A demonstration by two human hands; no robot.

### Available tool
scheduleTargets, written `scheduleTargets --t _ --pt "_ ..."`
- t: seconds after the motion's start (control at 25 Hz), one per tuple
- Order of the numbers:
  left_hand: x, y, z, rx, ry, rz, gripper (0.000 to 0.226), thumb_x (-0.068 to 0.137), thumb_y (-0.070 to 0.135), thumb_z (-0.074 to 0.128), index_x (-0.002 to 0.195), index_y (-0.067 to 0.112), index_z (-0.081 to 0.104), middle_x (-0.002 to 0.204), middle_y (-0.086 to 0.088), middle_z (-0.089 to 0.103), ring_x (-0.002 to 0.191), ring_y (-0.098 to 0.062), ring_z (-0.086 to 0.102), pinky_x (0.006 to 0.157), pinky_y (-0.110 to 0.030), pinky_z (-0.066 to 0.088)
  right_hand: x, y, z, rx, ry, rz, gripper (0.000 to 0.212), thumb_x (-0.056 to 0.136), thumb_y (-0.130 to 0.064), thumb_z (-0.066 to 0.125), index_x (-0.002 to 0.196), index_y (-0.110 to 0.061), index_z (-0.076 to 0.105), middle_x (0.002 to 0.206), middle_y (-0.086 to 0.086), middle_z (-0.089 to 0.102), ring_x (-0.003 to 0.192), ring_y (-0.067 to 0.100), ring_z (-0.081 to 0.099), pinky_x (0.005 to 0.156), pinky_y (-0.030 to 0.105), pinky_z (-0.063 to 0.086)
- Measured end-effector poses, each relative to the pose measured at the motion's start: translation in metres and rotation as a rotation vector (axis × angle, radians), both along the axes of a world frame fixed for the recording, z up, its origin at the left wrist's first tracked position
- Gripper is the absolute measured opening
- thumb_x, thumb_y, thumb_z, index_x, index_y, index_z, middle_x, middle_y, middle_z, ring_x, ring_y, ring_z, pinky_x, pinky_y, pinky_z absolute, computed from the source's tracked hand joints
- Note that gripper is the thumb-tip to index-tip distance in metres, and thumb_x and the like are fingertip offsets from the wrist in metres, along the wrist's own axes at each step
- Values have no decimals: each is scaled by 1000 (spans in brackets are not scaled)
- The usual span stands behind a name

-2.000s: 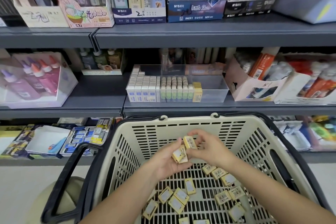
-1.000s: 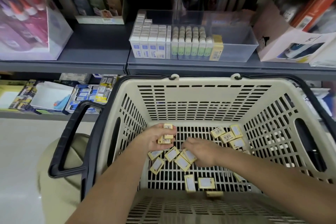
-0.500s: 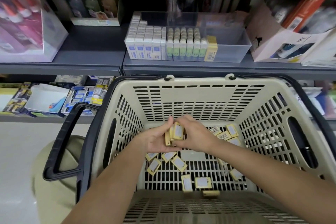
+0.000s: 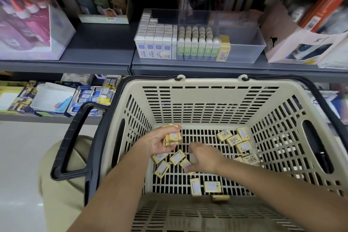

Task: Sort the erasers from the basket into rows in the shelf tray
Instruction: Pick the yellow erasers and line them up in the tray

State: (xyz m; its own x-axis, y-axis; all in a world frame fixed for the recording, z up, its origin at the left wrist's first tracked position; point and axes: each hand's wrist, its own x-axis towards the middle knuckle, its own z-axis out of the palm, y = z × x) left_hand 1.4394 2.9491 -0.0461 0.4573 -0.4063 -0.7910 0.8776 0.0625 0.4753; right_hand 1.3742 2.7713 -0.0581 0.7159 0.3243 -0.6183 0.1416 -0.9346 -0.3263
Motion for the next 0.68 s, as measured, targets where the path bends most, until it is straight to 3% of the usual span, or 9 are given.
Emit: scheduleTargets --t 0.12,0.32,0.4,0.52,0.68 --pt "0 -2 2 17 -2 -3 55 54 18 83 106 16 65 88 -6 72 79 -20 69 51 -24 51 -2 12 -12 -100 -11 23 59 74 -58 64 108 -14 42 102 4 58 86 22 57 63 33 47" --pt "0 -5 10 10 -18 0 49 56 19 82 102 16 66 87 -5 71 80 -19 68 53 -25 52 7 0 -2 5 -25 -63 55 77 -39 64 123 -18 43 97 -2 58 85 16 54 61 29 43" --pt "2 -9 16 2 -36 -7 46 59 19 81 103 17 66 87 -5 71 81 -19 67 53 -24 52 17 -13 19 129 -41 -144 55 77 -35 64 127 -26 45 98 2 63 81 17 56 62 30 43" --pt "13 -21 35 -36 -109 -24 25 75 14 72 99 21 68 88 -3 70 81 -18 66 56 -25 53 36 -36 59 412 -65 -368 35 78 -21 66 107 -37 56 85 3 66 75 23 62 70 34 49" --pt "30 -35 73 -48 -309 -140 20 76 11 71 87 27 72 86 1 71 81 -14 65 60 -26 55 48 -61 108 738 31 -566 40 79 3 61 111 -20 59 101 24 66 77 22 58 78 38 52"
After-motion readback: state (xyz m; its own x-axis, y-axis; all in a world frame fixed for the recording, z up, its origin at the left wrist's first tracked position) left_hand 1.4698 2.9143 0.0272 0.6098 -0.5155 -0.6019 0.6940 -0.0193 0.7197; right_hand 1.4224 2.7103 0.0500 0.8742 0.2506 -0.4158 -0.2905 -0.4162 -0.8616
